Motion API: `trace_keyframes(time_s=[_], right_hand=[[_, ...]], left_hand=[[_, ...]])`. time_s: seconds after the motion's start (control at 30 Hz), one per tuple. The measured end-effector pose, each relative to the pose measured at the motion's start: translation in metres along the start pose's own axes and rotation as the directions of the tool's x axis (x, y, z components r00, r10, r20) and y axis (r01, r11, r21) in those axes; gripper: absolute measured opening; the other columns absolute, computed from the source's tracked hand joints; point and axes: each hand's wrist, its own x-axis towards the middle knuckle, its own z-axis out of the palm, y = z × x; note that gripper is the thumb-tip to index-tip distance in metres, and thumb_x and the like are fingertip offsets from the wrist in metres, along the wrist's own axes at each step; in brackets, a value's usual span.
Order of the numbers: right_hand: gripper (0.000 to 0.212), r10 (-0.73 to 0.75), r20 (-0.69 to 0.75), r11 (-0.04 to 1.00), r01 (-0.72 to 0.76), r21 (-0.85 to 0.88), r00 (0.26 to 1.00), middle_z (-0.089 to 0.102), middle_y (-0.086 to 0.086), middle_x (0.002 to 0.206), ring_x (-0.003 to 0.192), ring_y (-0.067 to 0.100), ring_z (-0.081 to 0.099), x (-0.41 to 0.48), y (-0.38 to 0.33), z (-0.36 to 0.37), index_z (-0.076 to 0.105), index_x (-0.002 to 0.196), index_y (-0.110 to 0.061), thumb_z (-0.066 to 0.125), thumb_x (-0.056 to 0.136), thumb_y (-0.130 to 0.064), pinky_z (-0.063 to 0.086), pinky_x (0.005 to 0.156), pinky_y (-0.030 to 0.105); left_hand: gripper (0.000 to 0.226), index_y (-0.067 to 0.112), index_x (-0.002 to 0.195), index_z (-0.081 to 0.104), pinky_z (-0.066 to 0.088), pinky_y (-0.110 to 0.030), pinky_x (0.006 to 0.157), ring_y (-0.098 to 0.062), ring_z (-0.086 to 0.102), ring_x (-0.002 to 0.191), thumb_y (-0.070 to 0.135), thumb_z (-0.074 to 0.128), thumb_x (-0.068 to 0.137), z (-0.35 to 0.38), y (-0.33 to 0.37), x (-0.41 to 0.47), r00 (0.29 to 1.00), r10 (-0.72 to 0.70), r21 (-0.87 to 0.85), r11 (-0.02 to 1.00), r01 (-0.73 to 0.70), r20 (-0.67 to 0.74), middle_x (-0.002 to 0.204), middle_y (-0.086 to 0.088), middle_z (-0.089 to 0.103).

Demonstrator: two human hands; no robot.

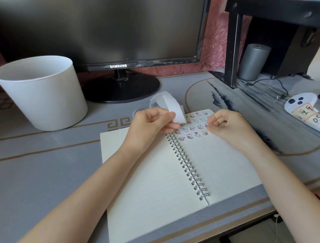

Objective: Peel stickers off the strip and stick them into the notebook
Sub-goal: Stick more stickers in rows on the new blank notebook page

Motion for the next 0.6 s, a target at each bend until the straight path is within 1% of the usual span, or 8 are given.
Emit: trace_keyframes(time_s=[0.1,0.2,0.23,0.3,0.37,0.5,0.57,0.6], right_hand=[[0.019,-0.022,-0.035,0.999,0.023,0.031,0.999,0.059,-0.004,0.077,0.063,0.01,0.05,-0.002,-0.002,0.001,0.06,0.075,-0.025,0.066,0.084,-0.01,0.039,0.064,0.026],[0.011,-0.115,-0.046,0.986,0.12,0.114,0.992,0.062,-0.007,0.078,0.062,0.011,0.055,-0.008,-0.013,0.001,0.062,0.079,-0.025,0.064,0.087,-0.018,0.043,0.065,0.026],[0.008,-0.17,-0.041,0.976,0.174,0.128,0.985,0.064,-0.009,0.08,0.066,0.01,0.057,-0.01,-0.017,0.002,0.063,0.081,-0.024,0.065,0.087,-0.021,0.044,0.067,0.023],[0.005,-0.276,-0.019,0.953,0.276,0.122,0.961,0.067,-0.01,0.087,0.075,0.008,0.058,-0.014,-0.023,0.004,0.065,0.085,-0.025,0.068,0.085,-0.022,0.04,0.068,0.015],[0.01,-0.339,0.001,0.937,0.338,0.088,0.941,0.069,-0.01,0.09,0.08,0.007,0.058,-0.015,-0.027,0.007,0.065,0.088,-0.026,0.072,0.081,-0.024,0.035,0.066,0.012],[0.019,-0.4,-0.002,0.911,0.398,0.107,0.916,0.07,-0.009,0.085,0.076,0.002,0.054,-0.017,-0.032,0.012,0.063,0.091,-0.025,0.075,0.078,-0.017,0.033,0.065,0.011],[0.02,-0.431,-0.013,0.895,0.43,0.122,0.902,0.068,-0.007,0.082,0.073,0.0,0.053,-0.019,-0.035,0.014,0.061,0.091,-0.021,0.074,0.078,-0.012,0.034,0.065,0.009],[0.02,-0.456,-0.026,0.885,0.457,0.087,0.889,0.066,-0.007,0.082,0.072,-0.001,0.052,-0.02,-0.036,0.015,0.061,0.091,-0.018,0.074,0.078,-0.011,0.034,0.065,0.008]], left_hand=[[0.016,-0.006,0.091,0.065,0.057,-0.022,0.07,-0.013,0.071,0.072,0.008,0.057,0.092,0.0,0.0,0.0,1.0,0.001,0.002,1.0,-0.001,-0.003,0.08,-0.013,0.073],[0.015,-0.003,0.087,0.065,0.057,-0.022,0.067,-0.012,0.07,0.07,0.009,0.057,0.092,0.001,0.001,-0.001,1.0,0.009,0.008,1.0,-0.009,-0.007,0.078,-0.013,0.072],[0.014,-0.001,0.085,0.065,0.057,-0.022,0.066,-0.012,0.07,0.069,0.009,0.058,0.092,0.001,0.002,-0.001,1.0,0.012,0.01,1.0,-0.012,-0.007,0.077,-0.012,0.072],[0.014,0.0,0.083,0.064,0.057,-0.022,0.063,-0.013,0.071,0.07,0.009,0.058,0.092,0.001,0.002,-0.001,1.0,0.022,0.017,1.0,-0.022,-0.008,0.076,-0.012,0.072],[0.015,0.001,0.082,0.064,0.055,-0.021,0.06,-0.014,0.071,0.071,0.01,0.058,0.092,0.001,0.003,-0.001,0.999,0.034,0.03,0.999,-0.034,-0.009,0.077,-0.013,0.071],[0.015,0.006,0.079,0.063,0.053,-0.02,0.058,-0.015,0.071,0.072,0.012,0.059,0.092,0.001,0.004,-0.001,0.999,0.05,0.039,0.998,-0.049,-0.006,0.073,-0.011,0.07],[0.015,0.006,0.079,0.063,0.053,-0.02,0.058,-0.016,0.071,0.073,0.012,0.059,0.092,0.001,0.004,-0.002,0.999,0.051,0.036,0.998,-0.051,0.0,0.072,-0.01,0.07],[0.015,0.006,0.079,0.063,0.053,-0.02,0.058,-0.016,0.071,0.073,0.012,0.059,0.092,0.002,0.004,-0.002,0.999,0.054,0.033,0.998,-0.054,0.003,0.072,-0.011,0.07]])
